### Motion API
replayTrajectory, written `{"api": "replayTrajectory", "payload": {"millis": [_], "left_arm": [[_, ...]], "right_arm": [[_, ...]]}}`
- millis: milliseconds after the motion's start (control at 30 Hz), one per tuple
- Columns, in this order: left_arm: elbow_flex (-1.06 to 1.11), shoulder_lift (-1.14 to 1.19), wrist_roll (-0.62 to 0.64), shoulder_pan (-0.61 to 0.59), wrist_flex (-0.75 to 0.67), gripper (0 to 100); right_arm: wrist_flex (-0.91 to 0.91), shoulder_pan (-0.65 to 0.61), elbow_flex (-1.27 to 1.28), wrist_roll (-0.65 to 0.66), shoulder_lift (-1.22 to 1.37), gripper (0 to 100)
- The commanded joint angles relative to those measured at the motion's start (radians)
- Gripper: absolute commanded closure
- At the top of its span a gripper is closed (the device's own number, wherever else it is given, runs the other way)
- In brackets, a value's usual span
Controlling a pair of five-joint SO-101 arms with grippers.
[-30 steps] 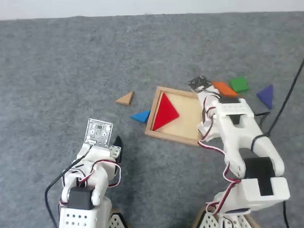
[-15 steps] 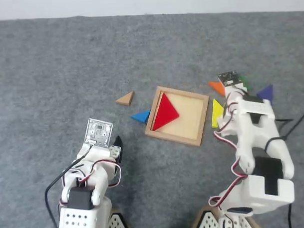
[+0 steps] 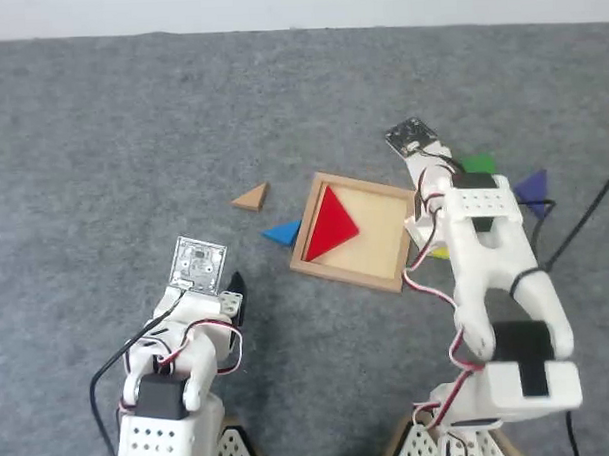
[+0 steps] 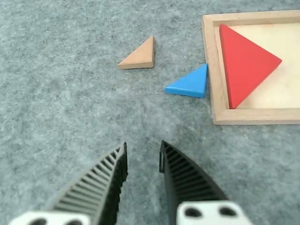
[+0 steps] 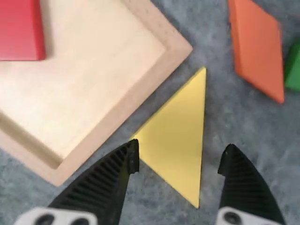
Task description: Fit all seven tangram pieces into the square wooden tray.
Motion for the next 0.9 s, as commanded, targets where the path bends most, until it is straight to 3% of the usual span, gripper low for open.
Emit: {"api": "replayTrajectory", "payload": {"millis": [0, 533, 733, 867], "left_arm": [[-0.012, -0.014, 0.008, 0.006, 0.003, 89], [-0.012, -0.014, 0.008, 0.006, 0.003, 89], [-0.012, -0.014, 0.008, 0.006, 0.003, 89], [-0.012, -0.014, 0.008, 0.006, 0.003, 89]], "right_arm": [[0.019, -0.015, -0.080, 0.017, 0.045, 71.3], [0.045, -0.007, -0.117, 0.048, 0.176, 71.3], [0.050, 0.022, -0.138, -0.061, 0.139, 71.4], [0.116, 0.030, -0.144, -0.057, 0.128, 71.6]]}}
